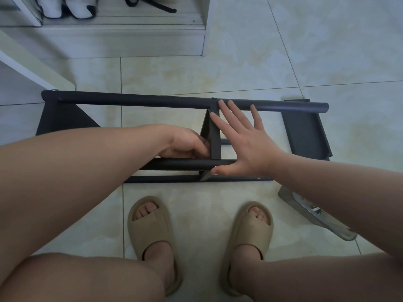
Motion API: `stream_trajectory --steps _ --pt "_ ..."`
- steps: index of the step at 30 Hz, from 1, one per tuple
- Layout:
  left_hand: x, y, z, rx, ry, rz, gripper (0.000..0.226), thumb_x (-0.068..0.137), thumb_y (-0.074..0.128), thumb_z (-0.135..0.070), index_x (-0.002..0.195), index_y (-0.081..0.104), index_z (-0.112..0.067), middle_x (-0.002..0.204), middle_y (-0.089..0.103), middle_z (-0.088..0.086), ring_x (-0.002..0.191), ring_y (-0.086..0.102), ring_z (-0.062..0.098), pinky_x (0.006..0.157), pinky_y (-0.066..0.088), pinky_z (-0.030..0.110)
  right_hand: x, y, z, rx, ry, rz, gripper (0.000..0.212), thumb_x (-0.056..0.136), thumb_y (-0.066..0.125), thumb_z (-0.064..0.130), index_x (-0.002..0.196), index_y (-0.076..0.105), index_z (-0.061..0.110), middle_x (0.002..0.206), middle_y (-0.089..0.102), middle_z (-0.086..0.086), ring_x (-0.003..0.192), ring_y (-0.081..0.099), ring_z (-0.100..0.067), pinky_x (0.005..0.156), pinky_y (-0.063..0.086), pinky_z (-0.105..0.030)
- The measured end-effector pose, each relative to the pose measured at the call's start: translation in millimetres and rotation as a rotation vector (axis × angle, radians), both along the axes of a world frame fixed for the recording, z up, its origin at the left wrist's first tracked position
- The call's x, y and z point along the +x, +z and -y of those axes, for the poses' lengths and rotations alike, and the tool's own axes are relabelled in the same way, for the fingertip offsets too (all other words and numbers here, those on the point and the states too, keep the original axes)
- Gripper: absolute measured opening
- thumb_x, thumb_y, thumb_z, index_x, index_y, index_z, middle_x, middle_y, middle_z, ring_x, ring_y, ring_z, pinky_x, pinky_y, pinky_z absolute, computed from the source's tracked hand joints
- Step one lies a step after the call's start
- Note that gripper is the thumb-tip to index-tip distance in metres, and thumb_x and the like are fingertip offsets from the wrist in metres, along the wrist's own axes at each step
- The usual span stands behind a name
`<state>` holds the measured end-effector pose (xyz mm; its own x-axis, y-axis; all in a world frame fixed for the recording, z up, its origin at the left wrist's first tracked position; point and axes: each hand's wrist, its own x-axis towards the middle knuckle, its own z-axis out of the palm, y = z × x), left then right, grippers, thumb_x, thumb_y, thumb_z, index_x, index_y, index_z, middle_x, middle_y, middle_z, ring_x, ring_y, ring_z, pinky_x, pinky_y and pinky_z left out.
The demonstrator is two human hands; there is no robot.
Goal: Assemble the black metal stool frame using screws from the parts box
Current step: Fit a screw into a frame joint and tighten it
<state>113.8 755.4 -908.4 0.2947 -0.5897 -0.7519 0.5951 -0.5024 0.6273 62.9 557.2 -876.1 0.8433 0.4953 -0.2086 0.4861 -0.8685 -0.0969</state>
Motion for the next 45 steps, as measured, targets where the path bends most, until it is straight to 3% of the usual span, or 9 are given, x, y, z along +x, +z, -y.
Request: stream_trajectory --steps 4,8,15,20,26,30,35,39,45 --pt "-0.3 3.1 -1.8 0.024 -0.096 -0.067 0.034 0.097 0.052 -0.013 0.08 0.081 -0.016 0.085 0.076 0.004 0.082 0.069 0.018 0.082 0.054 0.03 -0.4 -0.2 -0.2 0.006 -0.002 -0.005 0.122 0.069 0.033 0.093 0.163 0.0 0.023 0.169 -0.017 -0.003 0.155 -0.019 -0.02 0.121 -0.008 -0.061" --pt "0.8 3.3 3.3 0.074 -0.044 -0.014 0.019 0.094 0.054 -0.002 0.098 0.072 -0.007 0.095 0.075 0.012 0.097 0.068 0.028 0.101 0.049 0.04 -0.7 0.0 -0.4 0.016 -0.002 -0.011 0.123 0.069 0.032 0.094 0.163 -0.001 0.023 0.169 -0.017 -0.004 0.155 -0.019 -0.02 0.121 -0.01 -0.059" --pt "0.5 0.7 4.2 0.042 0.004 0.067 0.02 0.091 0.052 0.009 0.095 0.066 -0.004 0.085 0.072 0.012 0.078 0.07 0.022 0.078 0.056 0.029 -0.8 0.3 0.4 0.022 0.0 -0.009 0.123 0.069 0.033 0.094 0.163 -0.001 0.022 0.169 -0.016 -0.004 0.154 -0.019 -0.02 0.121 -0.01 -0.06" --pt "-2.2 -3.6 3.3 0.015 0.042 0.1 0.021 0.091 0.052 0.01 0.105 0.063 0.0 0.099 0.068 0.018 0.089 0.067 0.029 0.088 0.053 0.035 -0.3 0.0 0.0 0.017 -0.001 -0.004 0.123 0.069 0.032 0.095 0.163 -0.001 0.022 0.169 -0.016 -0.004 0.155 -0.019 -0.02 0.121 -0.01 -0.06" --pt "-1.2 -2.3 1.8 -0.001 0.0 0.006 0.025 0.097 0.053 -0.008 0.085 0.075 -0.011 0.084 0.074 0.008 0.075 0.07 0.02 0.078 0.054 0.034 -0.1 -0.1 0.2 0.007 -0.003 -0.001 0.123 0.069 0.031 0.095 0.163 -0.001 0.023 0.169 -0.016 -0.004 0.155 -0.018 -0.02 0.122 -0.009 -0.06" --pt "0.6 -0.3 0.7 0.069 -0.072 0.034 0.017 0.096 0.056 -0.014 0.093 0.072 -0.01 0.08 0.072 0.005 0.072 0.064 0.02 0.069 0.05 0.031 0.3 0.1 0.3 0.009 -0.003 0.0 0.122 0.069 0.034 0.093 0.163 0.0 0.023 0.169 -0.015 -0.004 0.155 -0.018 -0.021 0.122 -0.009 -0.06" --pt "3.0 1.1 1.4 0.085 -0.078 0.09 0.021 0.092 0.058 -0.005 0.108 0.071 -0.001 0.108 0.073 0.019 0.104 0.067 0.033 0.102 0.049 0.041 2.0 -0.2 0.8 0.009 -0.002 -0.001 0.123 0.069 0.034 0.094 0.163 0.0 0.023 0.169 -0.016 -0.003 0.155 -0.018 -0.02 0.122 -0.009 -0.059" --pt "3.7 -0.9 0.8 0.034 -0.051 0.078 0.018 0.092 0.055 0.001 0.094 0.071 -0.009 0.093 0.075 0.01 0.092 0.069 0.025 0.098 0.049 0.038 3.1 -1.0 1.5 0.008 -0.001 -0.001 0.123 0.069 0.032 0.096 0.163 0.0 0.023 0.169 -0.016 -0.003 0.155 -0.018 -0.02 0.122 -0.009 -0.059" --pt "3.4 -0.5 -1.4 0.015 -0.054 0.055 0.021 0.096 0.053 -0.01 0.105 0.071 -0.01 0.1 0.074 0.005 0.09 0.067 0.018 0.089 0.05 0.034 3.8 -1.7 1.7 0.019 -0.004 -0.008 0.123 0.069 0.033 0.095 0.163 -0.001 0.023 0.169 -0.016 -0.003 0.155 -0.018 -0.02 0.122 -0.01 -0.059"
